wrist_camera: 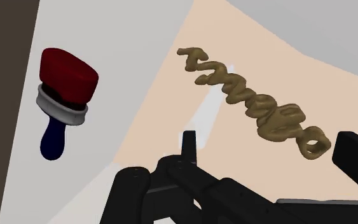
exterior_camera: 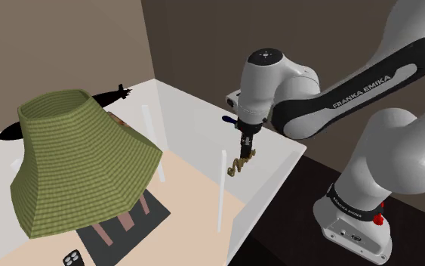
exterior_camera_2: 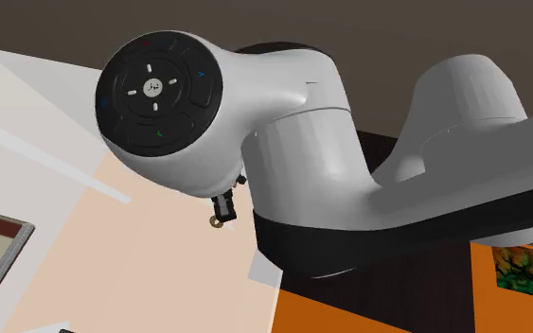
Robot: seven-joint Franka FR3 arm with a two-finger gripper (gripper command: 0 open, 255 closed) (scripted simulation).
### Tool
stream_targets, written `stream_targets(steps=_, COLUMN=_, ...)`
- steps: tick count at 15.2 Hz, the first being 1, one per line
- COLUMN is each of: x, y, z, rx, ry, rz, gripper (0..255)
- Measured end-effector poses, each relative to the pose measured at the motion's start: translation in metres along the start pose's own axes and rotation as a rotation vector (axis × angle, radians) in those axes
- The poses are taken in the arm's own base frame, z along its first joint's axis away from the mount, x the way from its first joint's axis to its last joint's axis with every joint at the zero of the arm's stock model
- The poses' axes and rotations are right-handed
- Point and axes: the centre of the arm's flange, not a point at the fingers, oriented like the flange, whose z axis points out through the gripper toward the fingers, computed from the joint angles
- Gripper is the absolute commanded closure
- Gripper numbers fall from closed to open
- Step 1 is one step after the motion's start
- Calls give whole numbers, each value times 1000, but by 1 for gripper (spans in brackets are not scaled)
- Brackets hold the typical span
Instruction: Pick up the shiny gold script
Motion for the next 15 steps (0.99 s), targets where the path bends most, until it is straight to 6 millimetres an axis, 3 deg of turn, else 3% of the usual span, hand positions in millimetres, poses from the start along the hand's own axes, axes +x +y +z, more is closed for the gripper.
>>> stream_targets(steps=3, x=3, y=-20, z=29, rx=-17, ry=20, rz=-98, gripper=0)
stream_targets(steps=11, x=2, y=-34, z=71, rx=-20, ry=26, rz=-125, gripper=0)
stream_targets(steps=12, x=2, y=-35, z=73, rx=-20, ry=27, rz=-125, gripper=255)
stream_targets(steps=15, x=2, y=-36, z=75, rx=-19, ry=28, rz=-126, gripper=255)
